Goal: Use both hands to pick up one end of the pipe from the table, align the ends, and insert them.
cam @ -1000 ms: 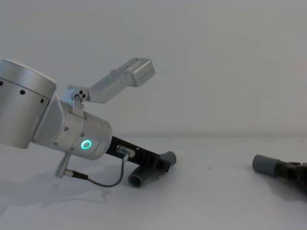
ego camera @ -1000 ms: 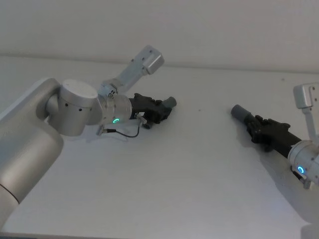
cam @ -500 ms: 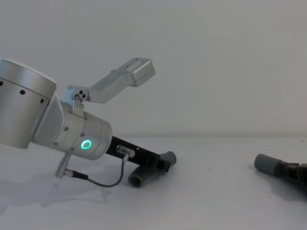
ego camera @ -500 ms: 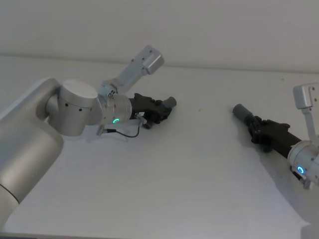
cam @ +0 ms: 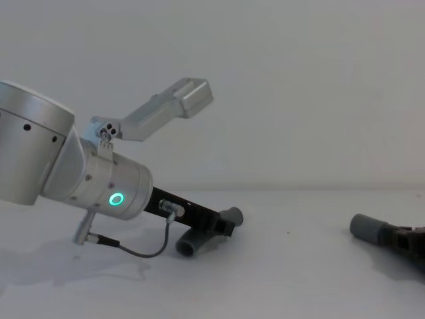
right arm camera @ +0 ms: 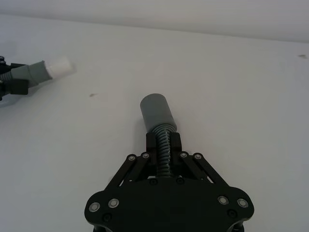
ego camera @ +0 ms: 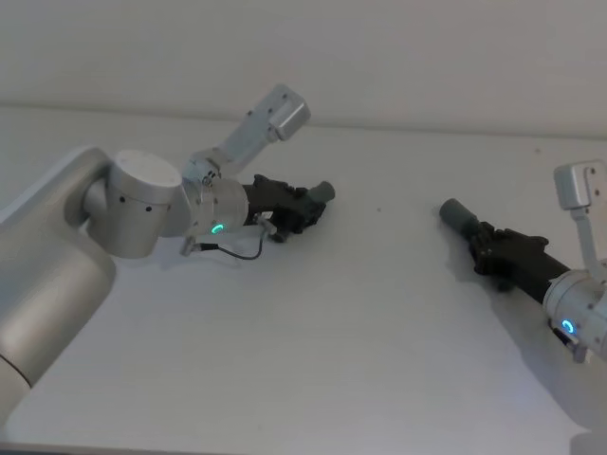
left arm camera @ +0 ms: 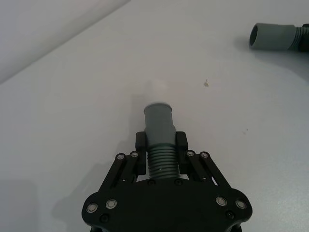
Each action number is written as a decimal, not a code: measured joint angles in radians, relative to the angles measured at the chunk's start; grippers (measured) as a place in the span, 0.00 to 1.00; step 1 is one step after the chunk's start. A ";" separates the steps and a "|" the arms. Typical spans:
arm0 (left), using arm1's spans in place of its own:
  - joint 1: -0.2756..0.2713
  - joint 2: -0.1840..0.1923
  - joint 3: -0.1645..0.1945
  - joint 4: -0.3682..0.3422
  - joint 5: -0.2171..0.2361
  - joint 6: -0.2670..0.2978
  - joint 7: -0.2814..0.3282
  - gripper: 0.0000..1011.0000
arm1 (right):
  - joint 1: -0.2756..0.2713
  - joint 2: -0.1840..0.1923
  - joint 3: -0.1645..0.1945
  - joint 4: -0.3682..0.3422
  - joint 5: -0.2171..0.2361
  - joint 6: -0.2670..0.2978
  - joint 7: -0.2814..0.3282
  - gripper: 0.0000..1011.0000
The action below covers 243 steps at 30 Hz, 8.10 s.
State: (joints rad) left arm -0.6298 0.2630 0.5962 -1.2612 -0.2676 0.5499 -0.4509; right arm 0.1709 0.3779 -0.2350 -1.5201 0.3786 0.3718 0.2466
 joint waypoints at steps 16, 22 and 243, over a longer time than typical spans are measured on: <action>-0.004 0.082 -0.009 -0.077 0.020 -0.129 -0.073 0.34 | -0.041 -0.024 -0.005 -0.120 -0.034 -0.080 -0.025 0.16; -0.015 0.131 -0.017 -0.120 0.020 -0.188 -0.120 0.34 | -0.049 -0.023 -0.001 -0.183 -0.045 -0.106 -0.023 0.15; -0.386 0.247 0.282 -0.001 -0.065 -0.581 -0.777 0.34 | 0.207 0.384 -0.134 -0.040 0.316 -0.107 0.724 0.15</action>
State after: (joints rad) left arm -1.0160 0.5103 0.8785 -1.2627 -0.3323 -0.0310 -1.2282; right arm 0.3777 0.7616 -0.3688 -1.5596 0.6942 0.2649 0.9707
